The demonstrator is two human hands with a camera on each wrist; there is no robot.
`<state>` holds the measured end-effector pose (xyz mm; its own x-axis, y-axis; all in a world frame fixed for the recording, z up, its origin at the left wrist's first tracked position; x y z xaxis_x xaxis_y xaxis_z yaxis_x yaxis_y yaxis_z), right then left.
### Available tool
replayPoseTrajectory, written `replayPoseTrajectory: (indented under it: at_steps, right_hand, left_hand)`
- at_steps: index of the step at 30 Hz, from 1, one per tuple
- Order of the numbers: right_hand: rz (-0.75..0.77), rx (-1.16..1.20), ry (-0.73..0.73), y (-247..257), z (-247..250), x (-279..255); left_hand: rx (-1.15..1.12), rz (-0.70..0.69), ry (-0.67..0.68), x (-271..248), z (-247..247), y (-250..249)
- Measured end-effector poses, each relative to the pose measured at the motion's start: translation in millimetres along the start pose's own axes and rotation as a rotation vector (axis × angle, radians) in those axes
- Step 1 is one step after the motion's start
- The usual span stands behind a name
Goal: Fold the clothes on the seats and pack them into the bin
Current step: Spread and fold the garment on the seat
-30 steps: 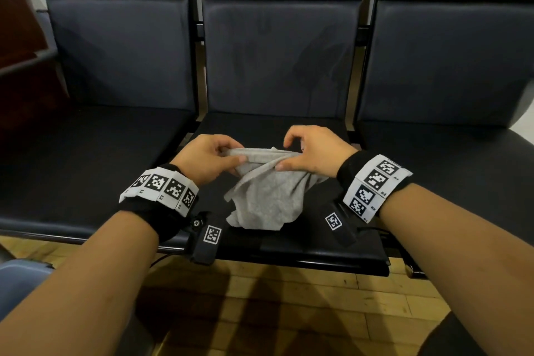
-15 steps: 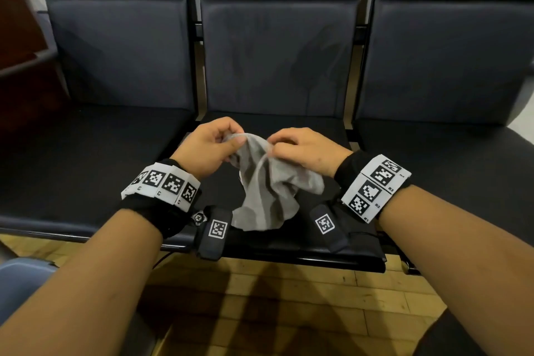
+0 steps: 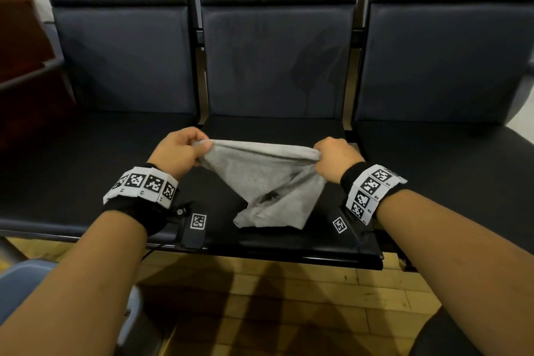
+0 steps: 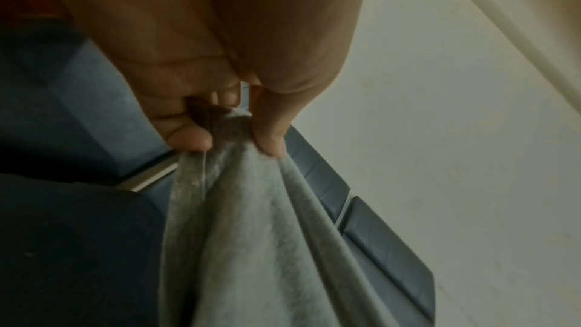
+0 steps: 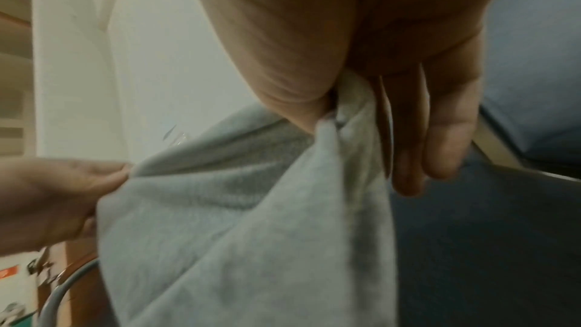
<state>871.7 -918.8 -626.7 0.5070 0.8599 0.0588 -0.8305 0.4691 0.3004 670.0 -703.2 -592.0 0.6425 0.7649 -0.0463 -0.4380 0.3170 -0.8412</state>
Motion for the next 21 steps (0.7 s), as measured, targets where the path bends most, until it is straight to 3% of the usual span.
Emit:
replayPoseTrajectory:
  at_steps: [3, 7, 13, 15, 18, 21]
  right_hand:
    - [-0.078, -0.001, -0.052, -17.0, 6.8, -1.5]
    - [-0.114, -0.035, -0.016, -29.7, 23.1, 12.8]
    - [-0.13, -0.007, -0.258, -25.0, 135.8, 65.1]
    - [-0.108, 0.008, -0.392, -18.0, 185.6, 78.0]
    - [-0.062, 0.112, -0.653, -10.0, 260.5, 82.7]
    - [0.011, 0.158, -0.808, -0.5, 310.6, 75.6]
  left_hand:
    - [0.138, 0.058, 0.003, 0.8, 0.9, 12.0]
    - [0.205, 0.209, 0.023, 25.9, 11.3, 14.4]
    - [0.491, 0.126, -0.195, 75.5, 66.0, -91.2]
    - [0.424, 0.098, -0.273, 92.1, 84.3, -131.1]
    - [0.097, 0.048, -0.226, 107.3, 97.1, -175.6]
    - [0.054, -0.084, -0.317, 112.0, 113.9, -222.4]
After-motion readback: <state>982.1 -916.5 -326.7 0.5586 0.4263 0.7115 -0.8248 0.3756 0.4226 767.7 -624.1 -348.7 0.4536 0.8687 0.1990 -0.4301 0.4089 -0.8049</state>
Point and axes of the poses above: each hand's wrist, its own x-axis towards the middle knuckle, its own z-axis out of the back of the hand, y = z × x, the point moved 10 cm from there along x, towards the middle knuckle, and after that the axes turned 15 degrees about z, right-handed, at the moved point
